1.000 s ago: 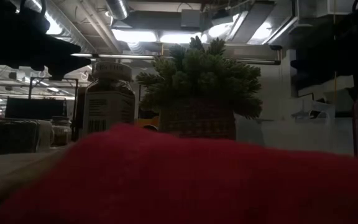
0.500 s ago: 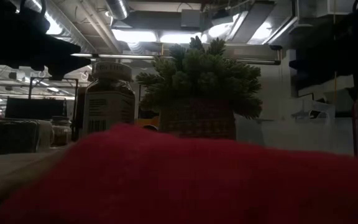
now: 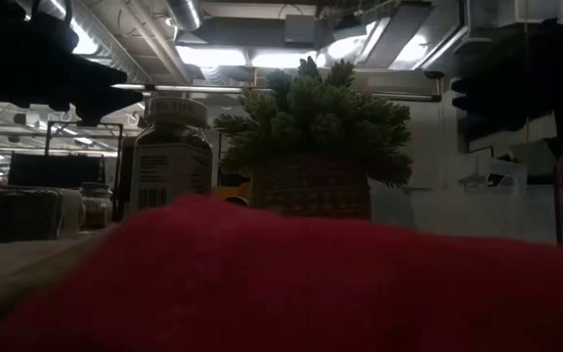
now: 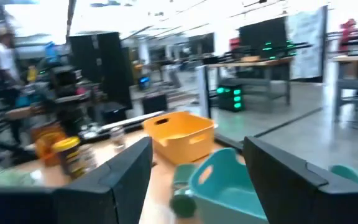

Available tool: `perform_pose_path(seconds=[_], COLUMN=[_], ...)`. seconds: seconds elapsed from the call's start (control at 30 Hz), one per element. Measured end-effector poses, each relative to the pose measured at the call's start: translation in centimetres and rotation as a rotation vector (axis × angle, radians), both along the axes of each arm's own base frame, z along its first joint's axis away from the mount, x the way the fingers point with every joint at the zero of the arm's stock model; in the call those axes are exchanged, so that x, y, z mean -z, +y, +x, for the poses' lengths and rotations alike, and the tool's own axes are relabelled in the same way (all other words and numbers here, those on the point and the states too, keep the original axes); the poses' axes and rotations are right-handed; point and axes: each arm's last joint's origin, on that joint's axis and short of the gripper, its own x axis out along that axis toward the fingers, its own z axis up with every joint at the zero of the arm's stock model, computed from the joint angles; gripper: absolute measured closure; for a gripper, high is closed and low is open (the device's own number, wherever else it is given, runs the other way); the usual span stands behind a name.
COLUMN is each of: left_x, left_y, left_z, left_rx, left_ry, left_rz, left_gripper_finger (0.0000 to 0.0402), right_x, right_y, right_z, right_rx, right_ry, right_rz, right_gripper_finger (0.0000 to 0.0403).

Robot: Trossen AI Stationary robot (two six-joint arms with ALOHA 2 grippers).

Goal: Sort spices by type
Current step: Put the top red seasoning can into the left transparent bin

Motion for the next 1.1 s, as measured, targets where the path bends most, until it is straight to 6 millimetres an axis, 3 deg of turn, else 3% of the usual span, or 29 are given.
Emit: perform_pose_path(seconds=[0.27, 0.5, 0.83, 1.1], left_x=[0.0, 0.0, 0.0, 0.0], left_y=[0.0, 0.0, 0.0, 0.0], left_z=[0.0, 0.0, 0.0, 0.0], left_rx=[-0.001, -0.001, -0.001, -0.001], left_ry=[0.0, 0.0, 0.0, 0.0], left_rz=[0.0, 0.0, 0.0, 0.0], left_gripper_finger=[0.0116, 0.0116, 0.0116, 0.0116], right_x=[-0.4, -3.7, -9.6, -13.2], right_y=[-0.3, -0.4, -1.1, -3.9], right_z=[-0.3, -0.6, 0.5, 1.5], right_rx=[0.104, 0.136, 0.438, 0.581], right_ry=[-0.065, -0.077, 0.204, 0.426], right_rz=[0.113, 0.1, 0.063, 0.219], right_gripper_finger=[0.0152, 0.0152, 0.0152, 0.0152])
